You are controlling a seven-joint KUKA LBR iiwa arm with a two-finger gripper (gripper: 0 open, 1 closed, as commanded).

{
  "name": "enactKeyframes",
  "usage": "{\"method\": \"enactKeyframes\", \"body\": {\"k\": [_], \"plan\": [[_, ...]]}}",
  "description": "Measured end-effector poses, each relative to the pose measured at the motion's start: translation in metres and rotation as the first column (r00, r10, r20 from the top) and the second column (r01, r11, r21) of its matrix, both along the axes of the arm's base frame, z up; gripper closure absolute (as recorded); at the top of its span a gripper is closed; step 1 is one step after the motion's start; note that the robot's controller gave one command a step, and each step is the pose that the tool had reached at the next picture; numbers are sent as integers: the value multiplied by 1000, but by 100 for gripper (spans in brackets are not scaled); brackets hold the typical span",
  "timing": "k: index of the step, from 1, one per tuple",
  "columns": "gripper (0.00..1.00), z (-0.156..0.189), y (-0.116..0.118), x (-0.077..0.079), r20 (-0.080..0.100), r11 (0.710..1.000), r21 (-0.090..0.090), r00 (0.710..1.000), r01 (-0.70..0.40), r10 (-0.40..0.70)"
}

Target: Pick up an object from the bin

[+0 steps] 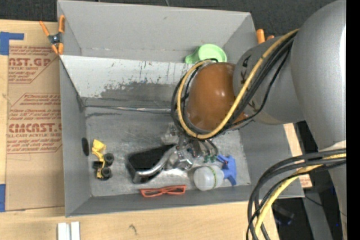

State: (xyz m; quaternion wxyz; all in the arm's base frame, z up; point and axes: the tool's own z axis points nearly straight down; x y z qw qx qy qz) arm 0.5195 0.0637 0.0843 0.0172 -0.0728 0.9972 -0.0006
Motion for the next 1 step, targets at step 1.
{"method": "enactKeyframes", "body": {"k": [1], "plan": [[100,137,-10,3,-36,1000,-2,999,24,-25]]}}
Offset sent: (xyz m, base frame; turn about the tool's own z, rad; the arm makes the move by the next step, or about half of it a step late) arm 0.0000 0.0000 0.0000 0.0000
